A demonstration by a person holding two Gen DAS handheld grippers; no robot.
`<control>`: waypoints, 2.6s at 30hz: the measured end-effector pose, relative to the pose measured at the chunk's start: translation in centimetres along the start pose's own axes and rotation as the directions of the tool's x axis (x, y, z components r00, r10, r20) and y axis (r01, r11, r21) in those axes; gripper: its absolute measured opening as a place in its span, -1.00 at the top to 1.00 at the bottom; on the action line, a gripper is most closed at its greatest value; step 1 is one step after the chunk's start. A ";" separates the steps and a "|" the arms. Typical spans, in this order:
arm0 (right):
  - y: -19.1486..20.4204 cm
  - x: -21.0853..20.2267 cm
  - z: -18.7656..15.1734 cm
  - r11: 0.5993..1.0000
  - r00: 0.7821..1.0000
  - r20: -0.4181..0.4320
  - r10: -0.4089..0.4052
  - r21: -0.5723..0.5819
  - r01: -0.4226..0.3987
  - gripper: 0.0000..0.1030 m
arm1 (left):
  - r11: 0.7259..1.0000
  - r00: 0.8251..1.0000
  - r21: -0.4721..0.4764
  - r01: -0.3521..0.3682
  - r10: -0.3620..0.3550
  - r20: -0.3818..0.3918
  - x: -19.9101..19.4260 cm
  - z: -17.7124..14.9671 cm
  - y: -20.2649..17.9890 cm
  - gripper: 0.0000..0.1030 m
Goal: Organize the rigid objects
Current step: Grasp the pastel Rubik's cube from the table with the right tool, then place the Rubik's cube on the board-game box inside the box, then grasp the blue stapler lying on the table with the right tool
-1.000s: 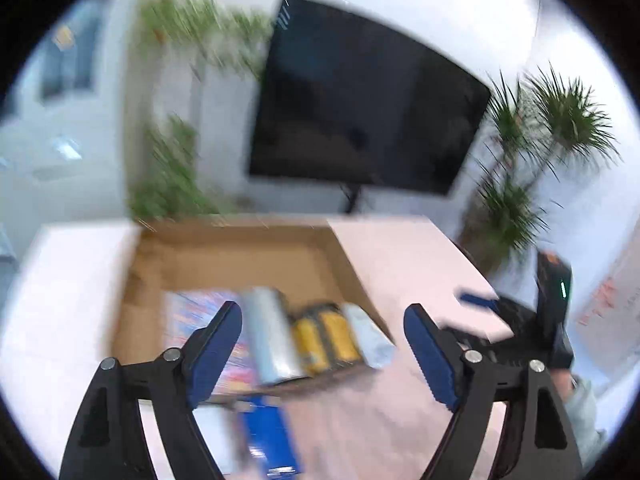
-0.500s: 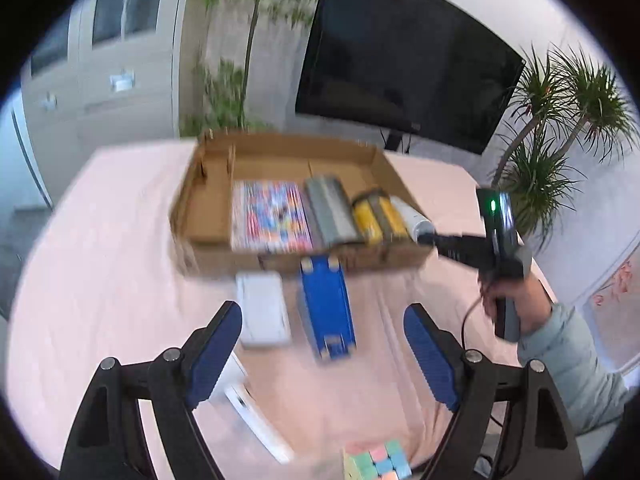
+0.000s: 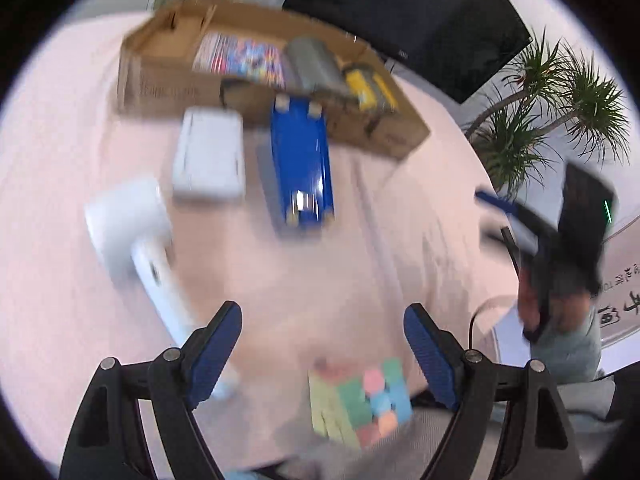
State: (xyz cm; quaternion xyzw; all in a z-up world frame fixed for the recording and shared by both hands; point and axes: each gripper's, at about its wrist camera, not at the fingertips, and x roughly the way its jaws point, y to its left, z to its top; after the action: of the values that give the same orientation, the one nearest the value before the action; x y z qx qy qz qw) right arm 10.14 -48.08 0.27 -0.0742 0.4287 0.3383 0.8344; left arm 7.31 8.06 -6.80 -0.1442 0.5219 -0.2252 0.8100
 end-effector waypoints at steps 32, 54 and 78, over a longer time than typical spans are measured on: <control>11.6 7.9 9.4 0.958 0.994 0.103 0.031 -0.286 0.000 0.09 | 0.993 0.958 0.108 0.040 -0.069 0.279 -5.0 14.6 -0.8 -0.04; 7.3 24.4 17.7 0.986 0.992 -0.091 0.083 -0.135 -0.095 0.15 | 0.998 0.986 -0.037 0.054 -0.047 0.159 2.1 22.3 11.2 0.20; 6.4 18.8 4.6 0.980 0.979 -0.202 0.019 0.196 0.022 -0.46 | 0.997 0.990 -0.062 -0.055 0.062 0.130 2.4 12.0 6.5 -0.46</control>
State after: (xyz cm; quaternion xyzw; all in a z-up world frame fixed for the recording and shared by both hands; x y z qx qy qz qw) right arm 16.81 -31.91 -10.22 -0.0258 0.5430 0.2842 0.7897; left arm 20.49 12.38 -6.72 -0.1669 0.4777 -0.1760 0.8444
